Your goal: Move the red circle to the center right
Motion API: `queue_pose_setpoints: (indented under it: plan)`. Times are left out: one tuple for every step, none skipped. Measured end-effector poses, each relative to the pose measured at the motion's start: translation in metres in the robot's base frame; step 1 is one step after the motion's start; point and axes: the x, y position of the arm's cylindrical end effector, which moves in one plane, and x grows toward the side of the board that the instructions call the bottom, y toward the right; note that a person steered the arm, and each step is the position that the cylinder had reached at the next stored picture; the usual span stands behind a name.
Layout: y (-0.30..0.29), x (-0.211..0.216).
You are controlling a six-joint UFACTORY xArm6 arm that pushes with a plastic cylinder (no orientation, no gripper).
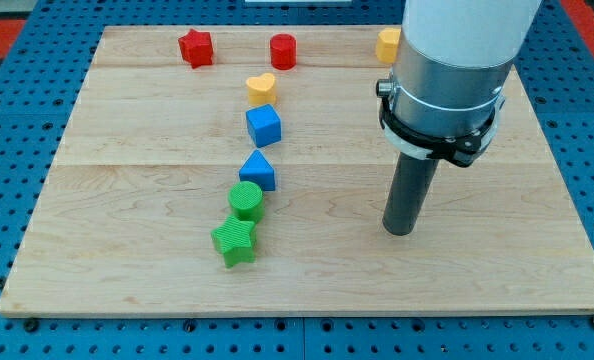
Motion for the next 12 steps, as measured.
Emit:
queue_pose_setpoints:
  plan:
    - [0.000,0.000]
    - [0.000,-0.001]
    - [0.000,-0.001]
    - [0.000,-0.002]
    - [-0.020,-0.033]
    - [-0.042,-0.085]
    - [-0.041,-0.142]
    - [-0.042,-0.203]
    - [-0.041,-0.223]
    - [-0.041,-0.223]
    - [-0.041,-0.225]
    - [-0.041,-0.228]
